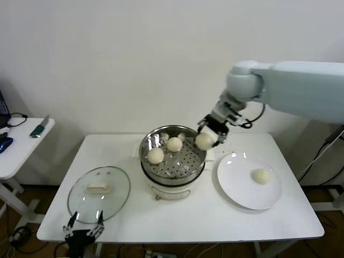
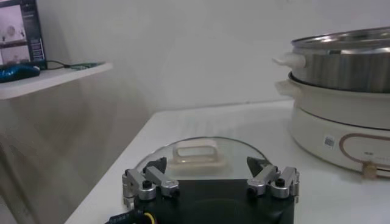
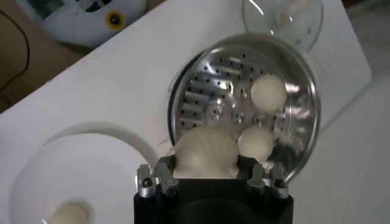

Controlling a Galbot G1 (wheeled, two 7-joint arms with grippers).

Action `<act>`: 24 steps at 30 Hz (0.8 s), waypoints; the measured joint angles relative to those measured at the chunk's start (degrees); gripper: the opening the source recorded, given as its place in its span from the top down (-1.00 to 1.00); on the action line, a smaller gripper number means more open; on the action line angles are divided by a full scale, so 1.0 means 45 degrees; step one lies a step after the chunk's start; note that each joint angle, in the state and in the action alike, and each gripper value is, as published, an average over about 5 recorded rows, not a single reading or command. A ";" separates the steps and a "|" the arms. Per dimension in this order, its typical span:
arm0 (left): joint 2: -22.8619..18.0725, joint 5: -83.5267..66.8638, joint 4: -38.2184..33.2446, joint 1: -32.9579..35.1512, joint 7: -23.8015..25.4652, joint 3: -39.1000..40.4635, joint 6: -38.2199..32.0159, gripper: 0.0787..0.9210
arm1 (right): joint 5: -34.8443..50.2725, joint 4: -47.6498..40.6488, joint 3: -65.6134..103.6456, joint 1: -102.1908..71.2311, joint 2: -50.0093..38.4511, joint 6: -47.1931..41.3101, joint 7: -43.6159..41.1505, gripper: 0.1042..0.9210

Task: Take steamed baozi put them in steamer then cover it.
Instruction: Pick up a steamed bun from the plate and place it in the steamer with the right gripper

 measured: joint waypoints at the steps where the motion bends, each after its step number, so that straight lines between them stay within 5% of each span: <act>1: 0.0000 0.0000 -0.0017 0.0012 -0.0001 -0.0009 0.0001 -0.77 | -0.0195 -0.0002 0.0043 -0.0119 0.0212 0.0121 0.0077 -0.41; 24: -0.0076 0.0005 -0.0092 0.0115 -0.0011 -0.0118 0.0038 -0.77 | -0.3121 -0.1389 0.0330 -0.3396 0.2668 0.0955 0.1582 -0.41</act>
